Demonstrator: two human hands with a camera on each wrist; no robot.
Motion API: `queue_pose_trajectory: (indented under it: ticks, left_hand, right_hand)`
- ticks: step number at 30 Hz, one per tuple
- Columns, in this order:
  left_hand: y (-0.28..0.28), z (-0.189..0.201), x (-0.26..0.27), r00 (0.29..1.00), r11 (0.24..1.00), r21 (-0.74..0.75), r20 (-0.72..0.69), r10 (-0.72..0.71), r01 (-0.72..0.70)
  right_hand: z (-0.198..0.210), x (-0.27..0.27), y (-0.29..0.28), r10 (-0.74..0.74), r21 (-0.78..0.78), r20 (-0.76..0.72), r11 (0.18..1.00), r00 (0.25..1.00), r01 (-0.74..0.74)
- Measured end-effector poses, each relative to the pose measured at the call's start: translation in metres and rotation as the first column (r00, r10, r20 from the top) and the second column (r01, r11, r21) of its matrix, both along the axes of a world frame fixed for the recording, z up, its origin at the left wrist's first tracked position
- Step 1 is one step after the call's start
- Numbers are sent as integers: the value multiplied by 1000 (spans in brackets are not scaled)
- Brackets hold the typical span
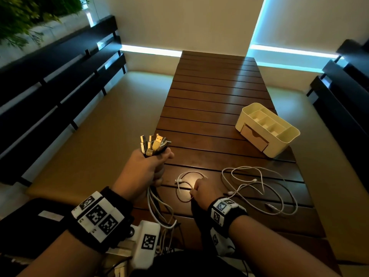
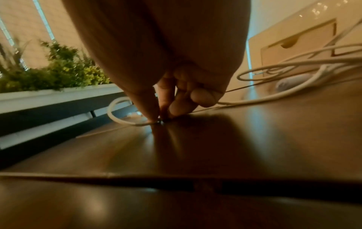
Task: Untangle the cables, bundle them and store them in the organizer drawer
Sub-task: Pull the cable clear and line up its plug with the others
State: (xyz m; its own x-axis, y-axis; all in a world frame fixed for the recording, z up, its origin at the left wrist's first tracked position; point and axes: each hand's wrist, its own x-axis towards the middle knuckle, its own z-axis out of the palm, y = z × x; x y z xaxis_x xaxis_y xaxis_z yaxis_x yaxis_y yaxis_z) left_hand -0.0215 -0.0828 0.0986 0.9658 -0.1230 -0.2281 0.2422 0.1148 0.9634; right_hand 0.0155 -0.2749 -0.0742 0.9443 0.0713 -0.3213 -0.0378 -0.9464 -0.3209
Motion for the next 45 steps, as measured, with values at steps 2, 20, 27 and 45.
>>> queue_pose_trajectory:
  ticks: [2,20,27,45]
  left_hand:
    - [-2,-1,1,1000,1000,0,5,-3,3]
    - [-44,-15,13,997,989,-138,-53,-59,51]
    - [-50,-18,13,995,981,-186,-68,-67,54]
    - [-45,-9,0,990,951,-280,73,-117,133]
  right_hand:
    - [4,-1,-4,-12,-14,-20,1000,1000,12]
    - [138,-46,-16,-434,918,12,361,901,162]
    - [155,-63,-11,-274,786,452,573,849,-233]
    - [141,-63,-17,-132,764,454,567,881,-308]
